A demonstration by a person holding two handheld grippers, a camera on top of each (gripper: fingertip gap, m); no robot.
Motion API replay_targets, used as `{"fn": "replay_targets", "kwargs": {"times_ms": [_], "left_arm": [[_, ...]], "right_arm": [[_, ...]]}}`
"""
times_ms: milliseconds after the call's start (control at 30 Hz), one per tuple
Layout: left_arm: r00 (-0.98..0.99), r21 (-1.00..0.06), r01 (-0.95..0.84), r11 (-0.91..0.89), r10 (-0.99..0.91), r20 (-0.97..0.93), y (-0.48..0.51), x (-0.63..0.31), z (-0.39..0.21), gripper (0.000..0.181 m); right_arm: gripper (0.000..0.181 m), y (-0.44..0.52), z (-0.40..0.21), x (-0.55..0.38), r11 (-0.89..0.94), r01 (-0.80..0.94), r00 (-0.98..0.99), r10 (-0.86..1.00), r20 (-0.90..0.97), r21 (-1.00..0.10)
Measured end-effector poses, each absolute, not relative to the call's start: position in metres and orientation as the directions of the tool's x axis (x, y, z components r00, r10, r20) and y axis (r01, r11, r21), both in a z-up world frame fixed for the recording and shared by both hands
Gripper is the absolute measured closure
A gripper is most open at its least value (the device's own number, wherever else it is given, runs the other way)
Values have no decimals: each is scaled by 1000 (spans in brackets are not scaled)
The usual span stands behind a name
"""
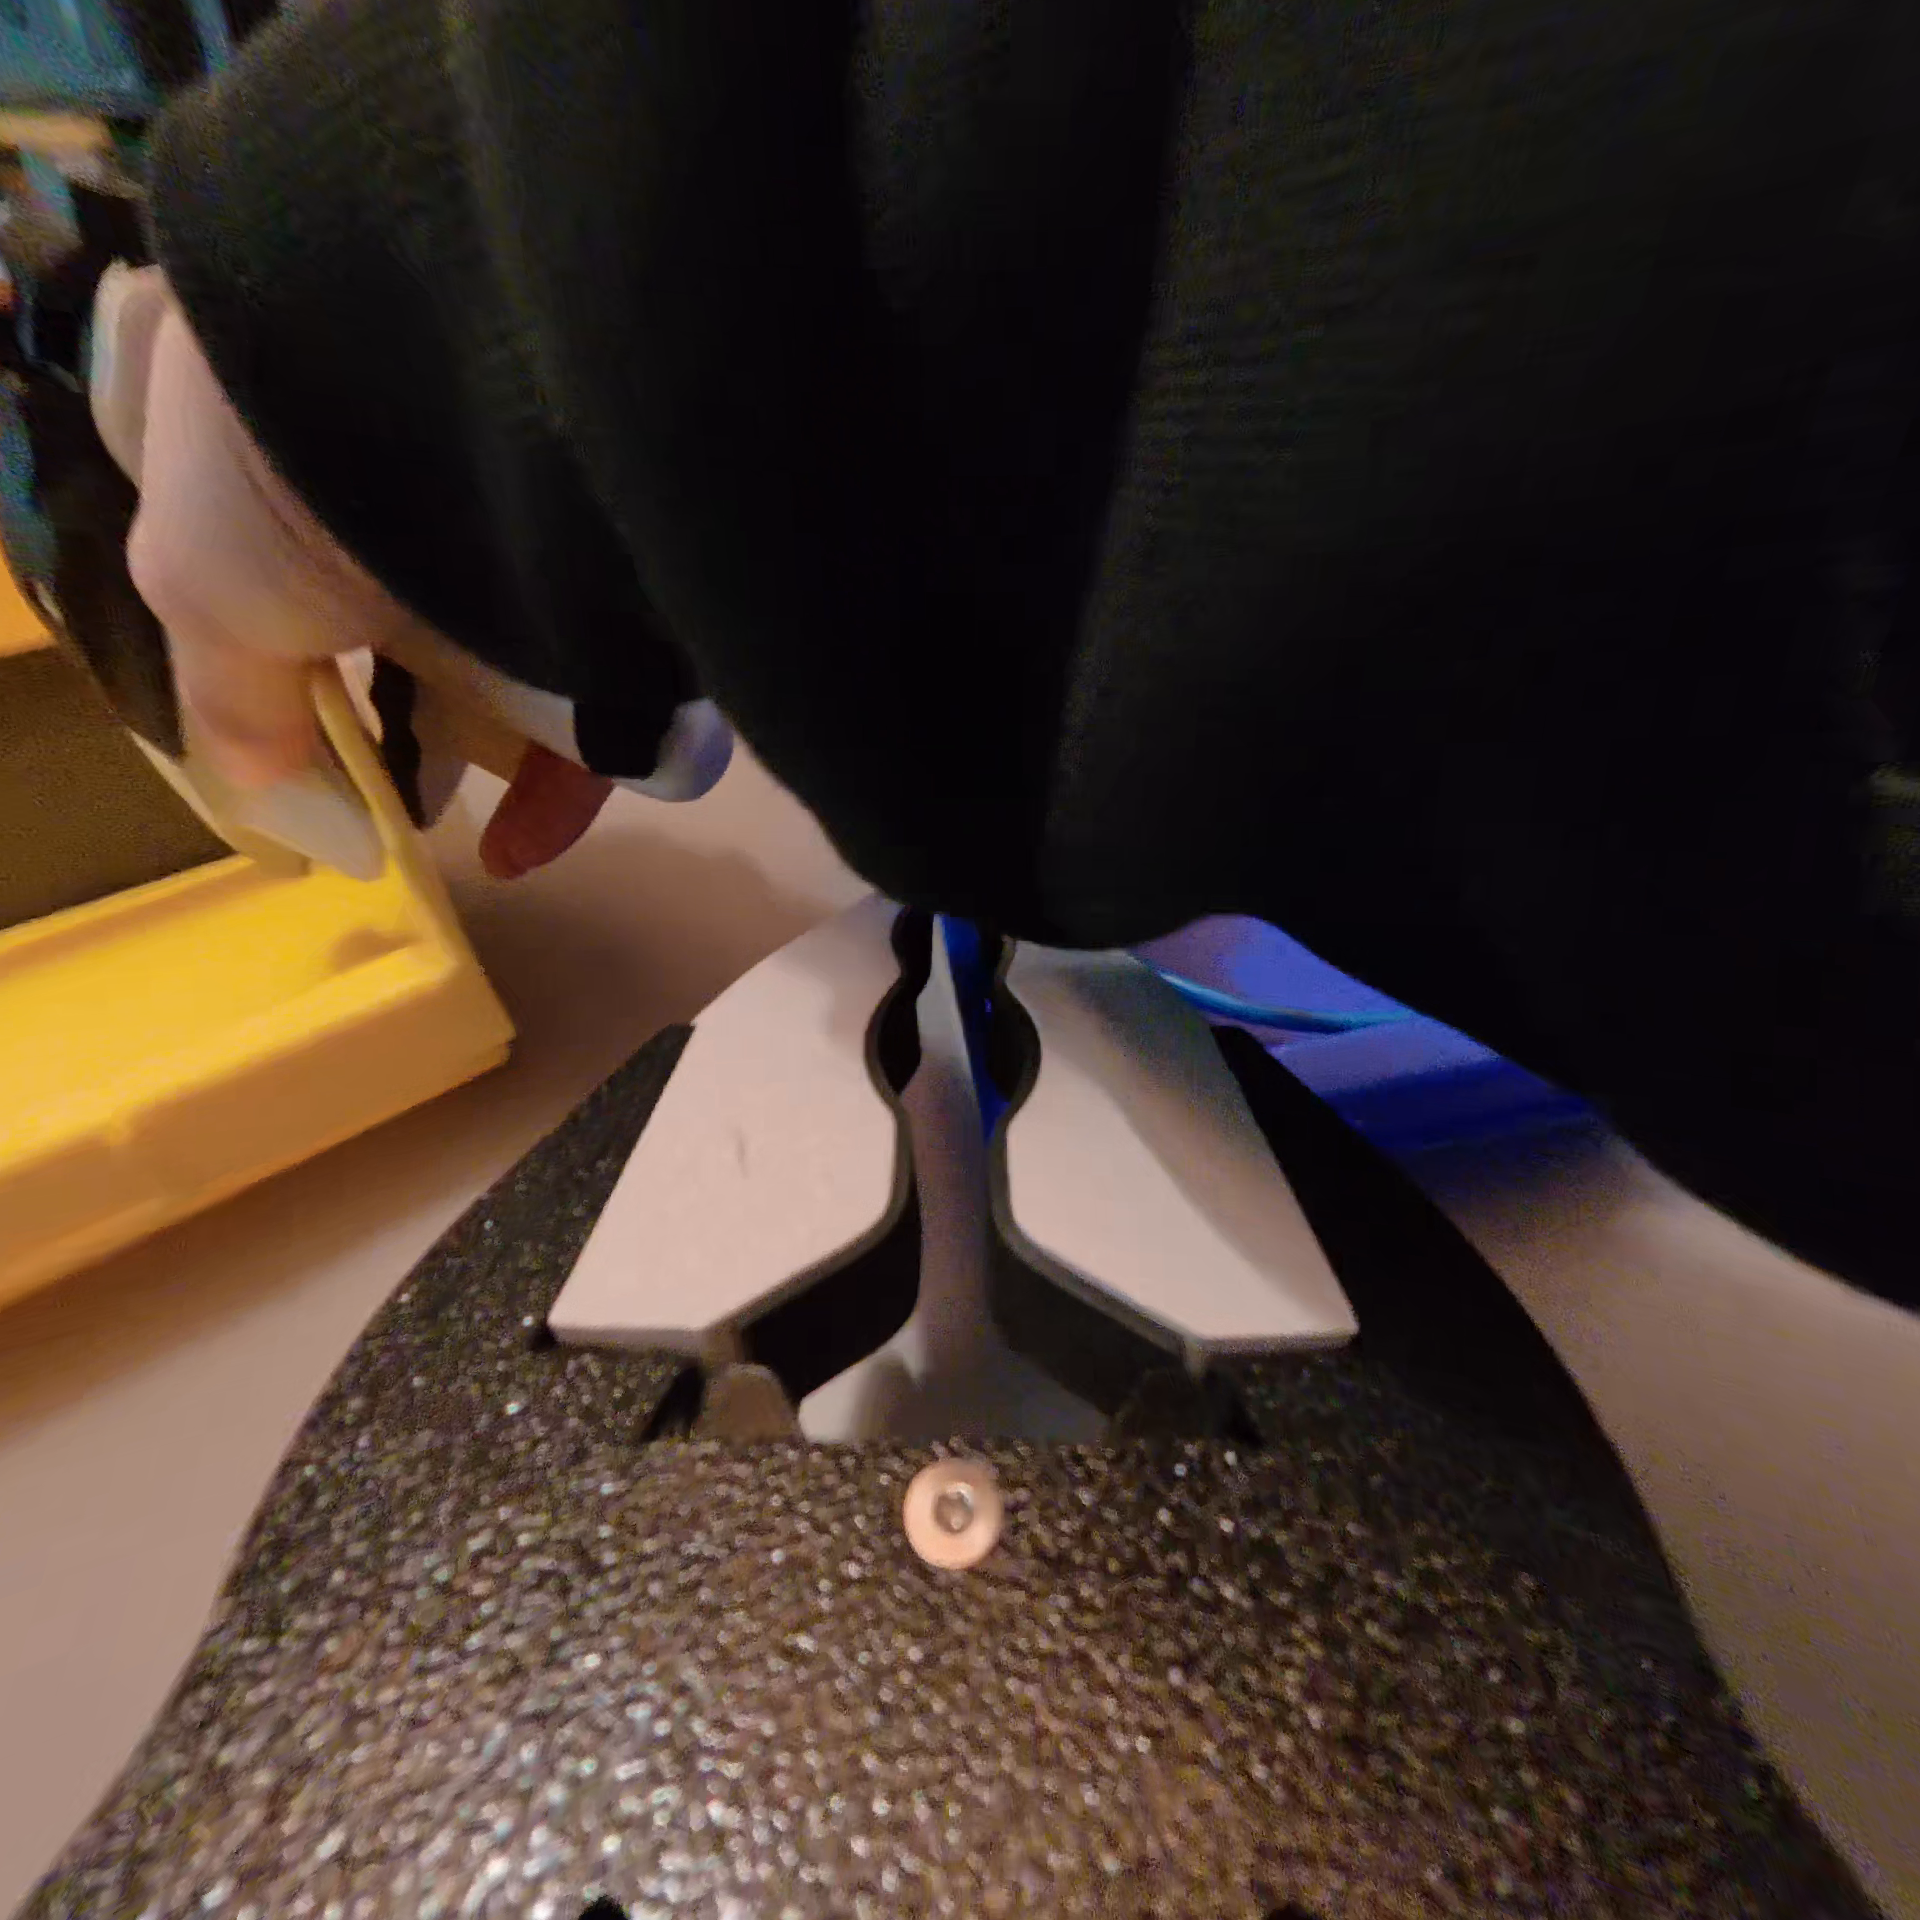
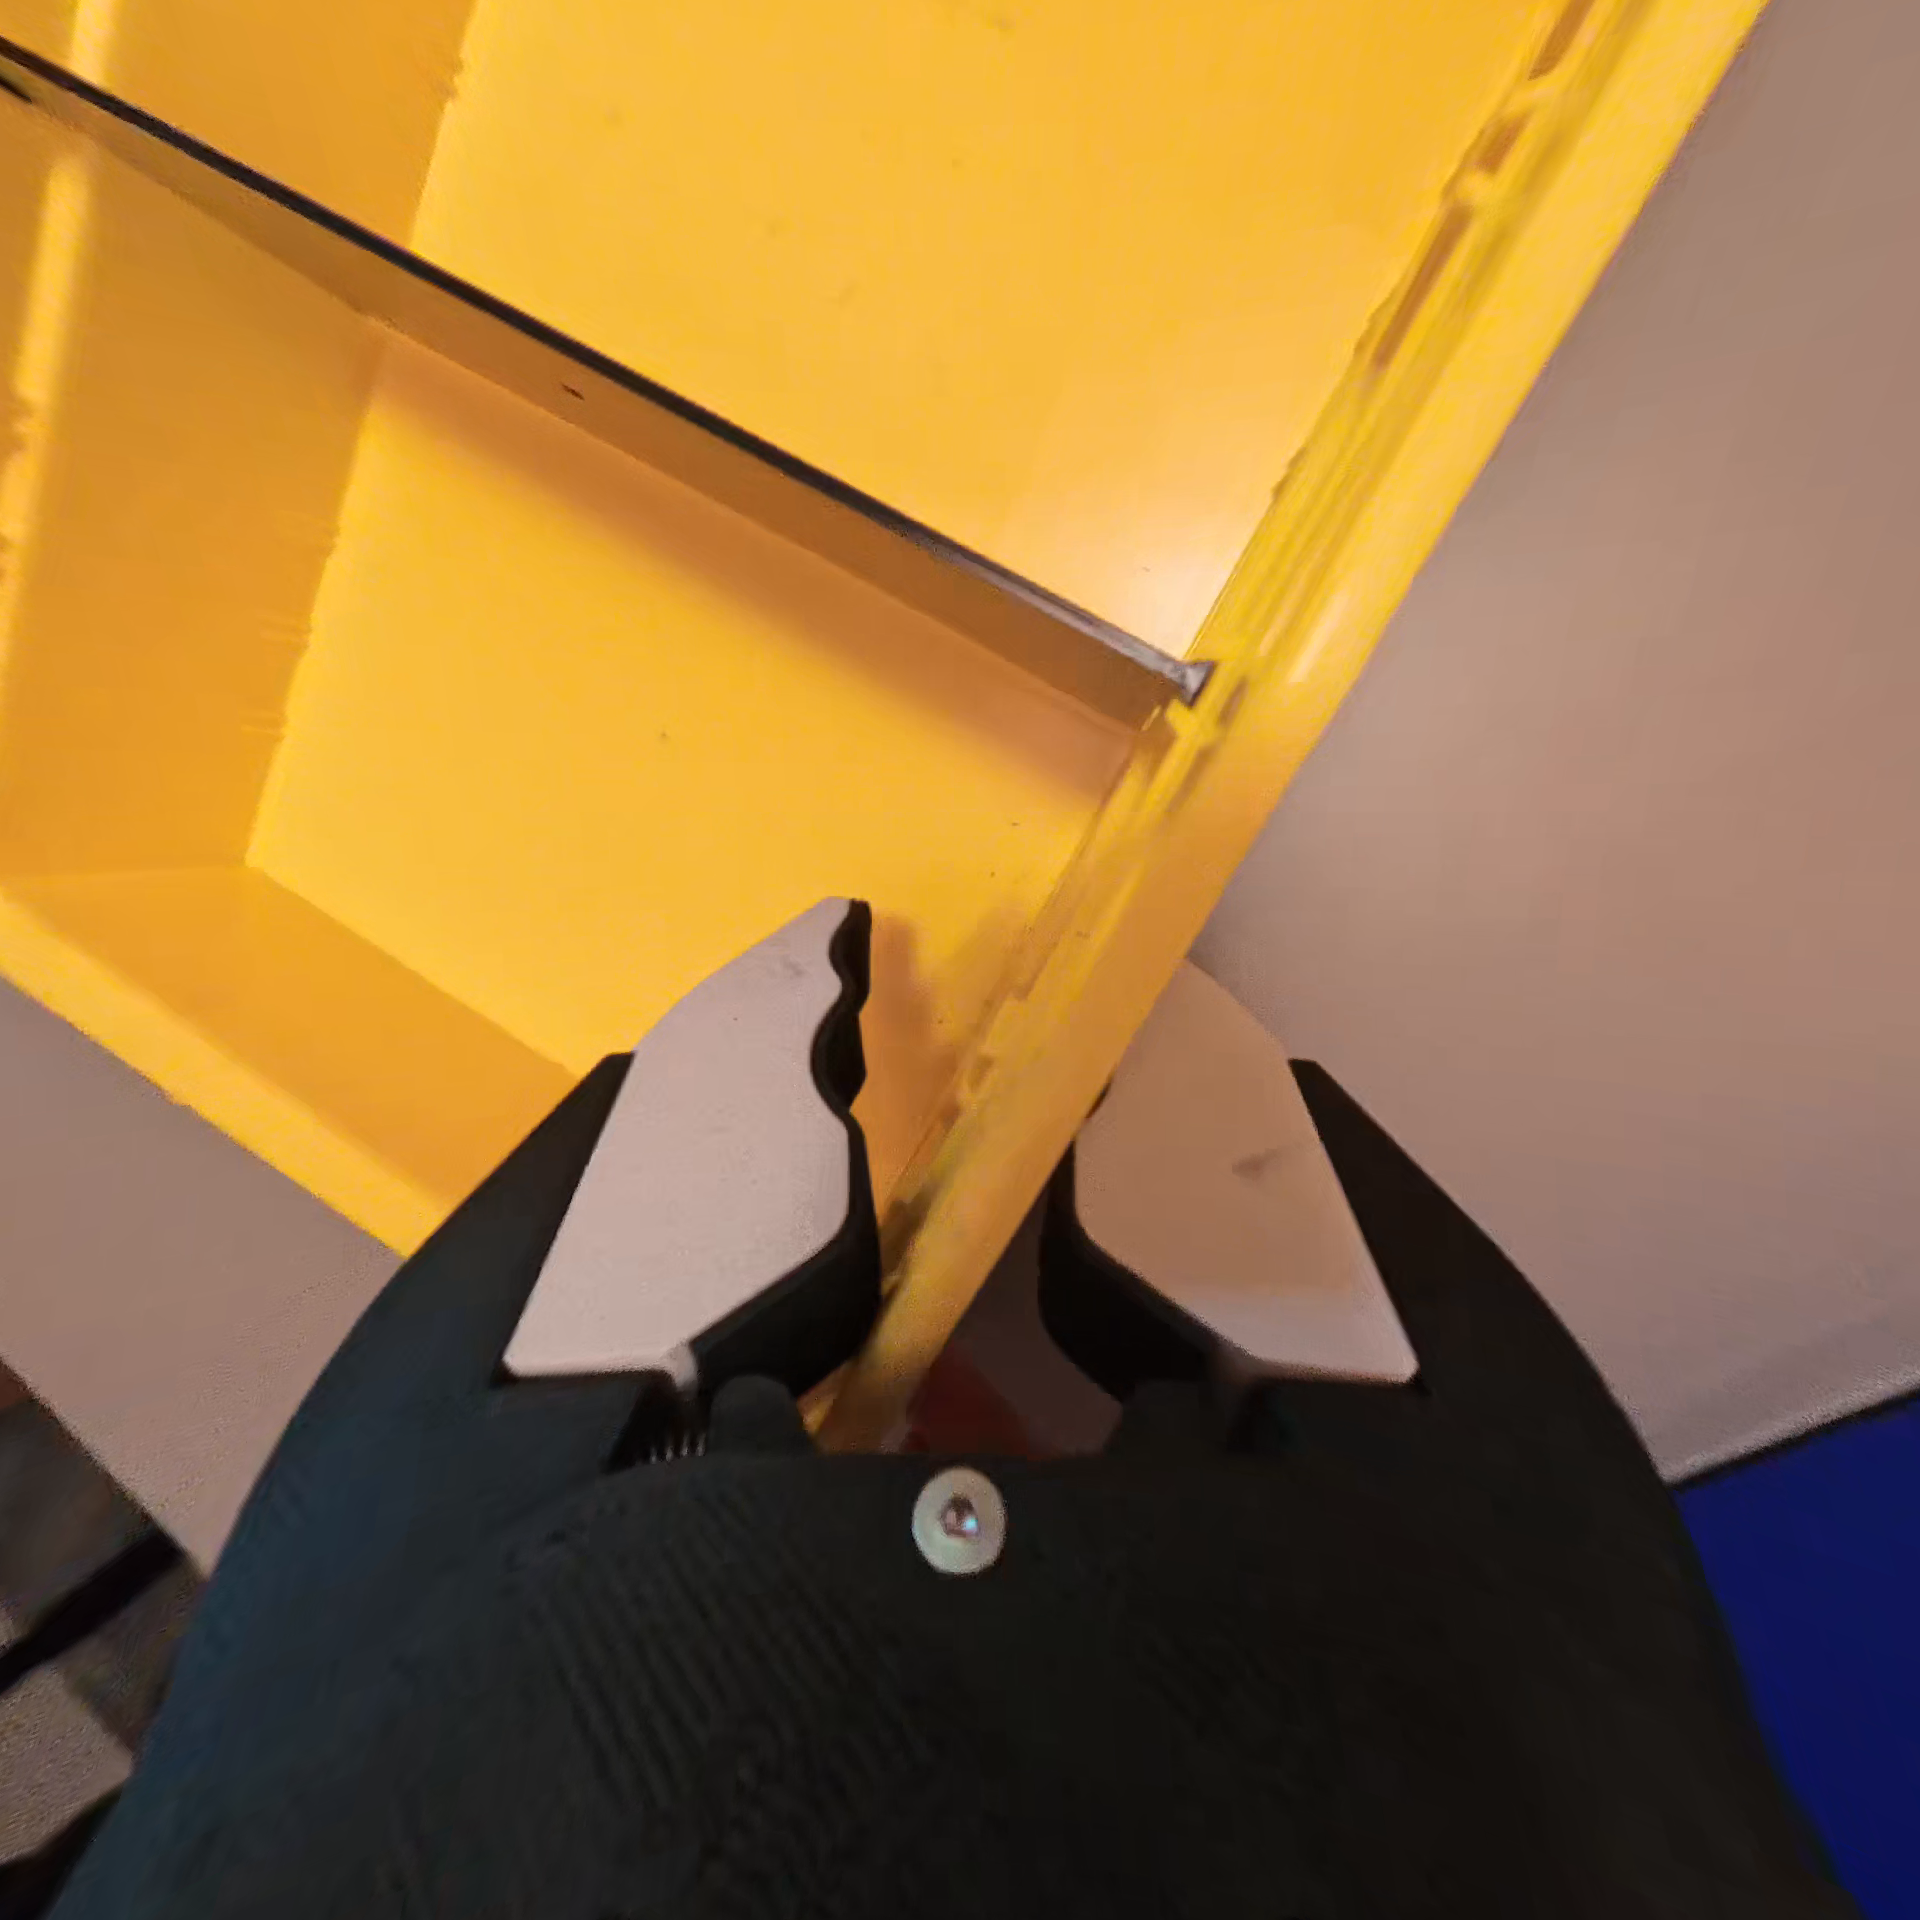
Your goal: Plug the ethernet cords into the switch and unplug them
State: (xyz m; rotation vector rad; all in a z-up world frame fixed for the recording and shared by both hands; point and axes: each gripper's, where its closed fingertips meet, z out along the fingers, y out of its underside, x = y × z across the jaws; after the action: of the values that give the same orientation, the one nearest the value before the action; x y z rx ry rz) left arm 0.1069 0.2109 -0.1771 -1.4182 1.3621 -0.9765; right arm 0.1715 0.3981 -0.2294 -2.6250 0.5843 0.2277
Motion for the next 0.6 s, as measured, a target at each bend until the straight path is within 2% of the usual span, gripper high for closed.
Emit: {"fn": "replay_targets", "kwargs": {"times_ms": [133, 233, 433, 600], "left_arm": [[94, -940, -282, 193, -969, -228, 214, 104, -177, 173], [111, -928, -285, 239, -953, -280, 215, 102, -177, 173], [148, -939, -293, 179, -962, -229, 242, 93, -177, 175], [202, -958, -285, 5, -977, -65, 296, 70, -177, 177]], "right_arm": [[147, 403, -221, 169, -825, -414, 902, -318, -291, -383], [148, 402, -193, 168, -832, -371, 913, -244, -327, -414], [151, 363, -68, 210, -699, -250, 962, -103, -252, -670], [151, 258, 3, 299, -577, -207, 971, -218, -96, -790]]}}
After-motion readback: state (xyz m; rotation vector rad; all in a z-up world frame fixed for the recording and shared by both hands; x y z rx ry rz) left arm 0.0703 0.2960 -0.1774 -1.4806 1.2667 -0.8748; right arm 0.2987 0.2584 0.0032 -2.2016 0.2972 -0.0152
